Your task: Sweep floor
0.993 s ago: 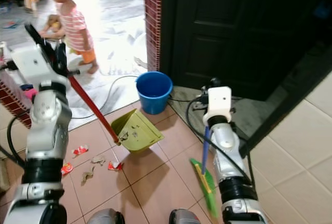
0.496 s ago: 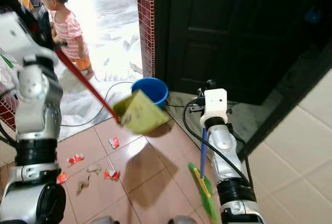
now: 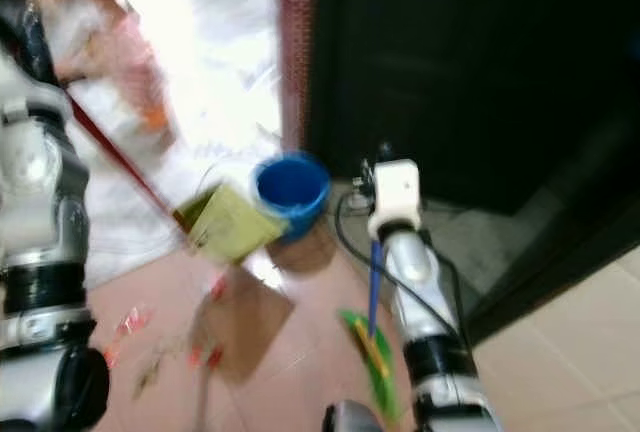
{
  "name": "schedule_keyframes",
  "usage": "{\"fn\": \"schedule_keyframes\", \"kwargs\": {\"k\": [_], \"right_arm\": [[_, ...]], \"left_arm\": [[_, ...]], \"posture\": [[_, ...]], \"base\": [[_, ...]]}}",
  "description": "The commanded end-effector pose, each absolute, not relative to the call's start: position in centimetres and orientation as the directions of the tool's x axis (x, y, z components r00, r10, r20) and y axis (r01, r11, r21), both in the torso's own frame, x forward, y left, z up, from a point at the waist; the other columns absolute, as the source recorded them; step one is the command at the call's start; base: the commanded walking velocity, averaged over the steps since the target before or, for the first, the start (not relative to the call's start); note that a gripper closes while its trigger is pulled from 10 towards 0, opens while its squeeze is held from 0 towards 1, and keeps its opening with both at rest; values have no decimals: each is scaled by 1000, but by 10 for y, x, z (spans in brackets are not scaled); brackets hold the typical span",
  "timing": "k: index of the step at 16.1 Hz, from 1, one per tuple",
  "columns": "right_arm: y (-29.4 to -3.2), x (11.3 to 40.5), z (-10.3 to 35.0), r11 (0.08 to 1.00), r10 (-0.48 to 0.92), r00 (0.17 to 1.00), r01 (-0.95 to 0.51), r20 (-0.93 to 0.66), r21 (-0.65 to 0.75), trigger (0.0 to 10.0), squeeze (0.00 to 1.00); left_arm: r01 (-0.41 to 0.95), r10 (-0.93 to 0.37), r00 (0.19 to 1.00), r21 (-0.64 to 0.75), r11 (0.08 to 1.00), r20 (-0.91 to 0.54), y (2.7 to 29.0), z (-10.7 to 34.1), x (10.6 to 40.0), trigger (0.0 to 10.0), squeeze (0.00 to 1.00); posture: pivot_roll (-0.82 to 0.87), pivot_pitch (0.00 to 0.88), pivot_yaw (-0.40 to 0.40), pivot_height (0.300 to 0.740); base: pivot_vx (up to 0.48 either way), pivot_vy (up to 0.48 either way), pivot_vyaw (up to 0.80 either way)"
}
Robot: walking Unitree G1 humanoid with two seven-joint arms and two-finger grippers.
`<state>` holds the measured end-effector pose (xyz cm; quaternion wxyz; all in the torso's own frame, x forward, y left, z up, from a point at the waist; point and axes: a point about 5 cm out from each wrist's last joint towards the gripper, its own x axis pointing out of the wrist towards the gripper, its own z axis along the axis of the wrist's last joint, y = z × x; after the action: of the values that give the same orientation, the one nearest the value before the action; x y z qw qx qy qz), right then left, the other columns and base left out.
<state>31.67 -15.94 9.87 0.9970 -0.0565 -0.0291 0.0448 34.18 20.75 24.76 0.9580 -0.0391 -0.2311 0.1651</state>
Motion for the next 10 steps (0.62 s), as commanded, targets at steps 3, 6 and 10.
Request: {"fn": "schedule_keyframes", "kwargs": {"k": [3,6,10], "right_arm": [[-161,321,110,986,93,991,-79,94,-149,10000,0],[-161,322,110,985,99,991,-84,93,-151,10000,0],[-160,321,109,984,104,991,-89,88,-157,10000,0]], "left_arm": [[-241,315,789,-206,948,527,195,270,340,10000,0],[-246,314,788,-196,949,530,192,270,341,10000,0],[-262,319,776,-181,948,545,192,271,341,10000,0]], "posture": [[-35,0,-7,740],[-37,0,-6,740],[-37,0,-7,740]], "base": [[472,0,0],[472,0,0],[352,0,0]]}}
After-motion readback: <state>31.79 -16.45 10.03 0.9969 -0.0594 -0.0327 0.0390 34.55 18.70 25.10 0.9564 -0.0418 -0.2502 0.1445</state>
